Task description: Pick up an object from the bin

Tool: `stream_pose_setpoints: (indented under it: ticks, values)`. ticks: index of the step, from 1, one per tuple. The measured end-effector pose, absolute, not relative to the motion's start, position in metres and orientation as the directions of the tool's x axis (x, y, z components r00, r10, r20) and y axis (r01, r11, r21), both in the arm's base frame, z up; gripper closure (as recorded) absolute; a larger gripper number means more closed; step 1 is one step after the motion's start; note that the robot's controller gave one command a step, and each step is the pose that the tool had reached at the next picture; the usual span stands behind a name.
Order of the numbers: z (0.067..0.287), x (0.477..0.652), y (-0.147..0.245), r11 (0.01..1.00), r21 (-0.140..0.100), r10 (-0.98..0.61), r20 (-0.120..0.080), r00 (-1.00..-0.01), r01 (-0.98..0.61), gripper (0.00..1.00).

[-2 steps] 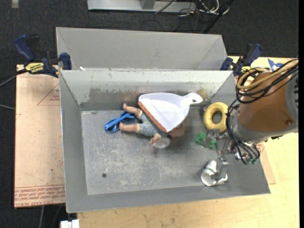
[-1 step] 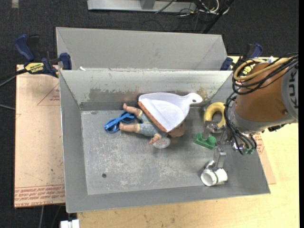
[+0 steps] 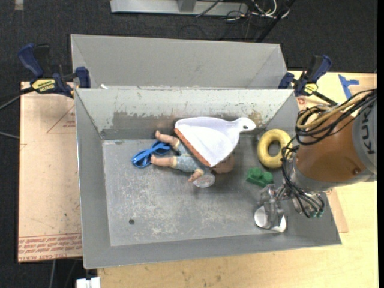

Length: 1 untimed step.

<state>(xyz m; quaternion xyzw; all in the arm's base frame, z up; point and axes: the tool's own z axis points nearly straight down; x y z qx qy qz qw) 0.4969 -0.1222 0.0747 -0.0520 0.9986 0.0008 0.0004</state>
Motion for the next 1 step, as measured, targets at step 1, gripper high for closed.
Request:
stream_pose_setpoints:
  ticks: [1]
  values:
    - [0.0747,0.497,-0.1221,0.995,0.001,-0.104,-0.001,-0.995,-0.104,1.0]
